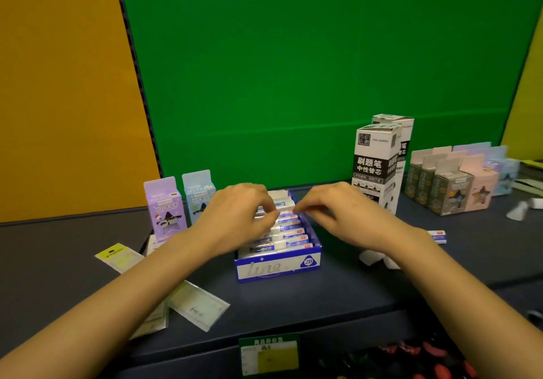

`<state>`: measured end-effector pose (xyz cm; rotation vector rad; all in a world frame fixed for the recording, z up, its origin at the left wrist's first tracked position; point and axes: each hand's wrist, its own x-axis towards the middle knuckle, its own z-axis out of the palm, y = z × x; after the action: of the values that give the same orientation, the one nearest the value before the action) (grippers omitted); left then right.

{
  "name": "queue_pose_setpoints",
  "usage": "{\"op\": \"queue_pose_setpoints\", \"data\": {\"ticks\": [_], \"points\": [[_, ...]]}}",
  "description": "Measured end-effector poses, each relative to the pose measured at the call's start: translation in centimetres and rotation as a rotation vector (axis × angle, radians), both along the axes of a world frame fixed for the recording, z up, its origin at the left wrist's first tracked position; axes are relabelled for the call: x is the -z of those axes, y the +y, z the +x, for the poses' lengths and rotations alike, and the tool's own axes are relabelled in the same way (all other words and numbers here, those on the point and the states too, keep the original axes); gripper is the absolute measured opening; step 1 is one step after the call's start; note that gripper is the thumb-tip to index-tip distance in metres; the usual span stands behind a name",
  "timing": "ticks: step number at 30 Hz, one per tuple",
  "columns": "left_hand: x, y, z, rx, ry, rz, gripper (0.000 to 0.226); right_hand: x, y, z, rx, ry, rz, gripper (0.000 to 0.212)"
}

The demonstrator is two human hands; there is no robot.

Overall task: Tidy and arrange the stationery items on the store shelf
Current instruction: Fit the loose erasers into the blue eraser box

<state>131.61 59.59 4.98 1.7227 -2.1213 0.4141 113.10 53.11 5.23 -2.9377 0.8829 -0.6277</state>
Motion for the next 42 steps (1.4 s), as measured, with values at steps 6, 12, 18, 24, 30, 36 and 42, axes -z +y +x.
{"op": "queue_pose_setpoints", "data": {"ticks": [6,12,18,24,30,36,42], "points": [[0.2,1.5,-5.3,0.207,-0.005,0.09,0.029,0.0,2.2,-7.7,0.052,-0.07,0.086,0.024],[1.7,0.3,-11.1,0.164,-0.067,0.189,0.039,1.1,-1.0,-14.7,0.218,-0.078,0.103,0.026],[3.5,-0.9,-15.4,-0.029,-0.078,0.249,0.053,2.9,-4.2,-17.2,0.229,0.043,0.168,0.036],[4.7,-1.6,-18.7,-0.195,-0.043,0.195,0.062,4.1,-4.7,-16.0,0.219,0.051,0.231,0.047],[5.1,-2.4,-19.2,-0.24,0.052,0.29,0.06,4.8,-5.1,-15.0,0.219,0.064,0.244,0.055],[4.5,-2.2,-18.3,-0.194,0.212,0.42,0.051,4.3,-6.0,-15.9,0.137,0.036,0.334,0.035],[4.1,-1.8,-17.5,-0.147,0.268,0.479,0.047,4.1,-5.9,-15.9,0.067,0.14,0.386,0.036]]}}
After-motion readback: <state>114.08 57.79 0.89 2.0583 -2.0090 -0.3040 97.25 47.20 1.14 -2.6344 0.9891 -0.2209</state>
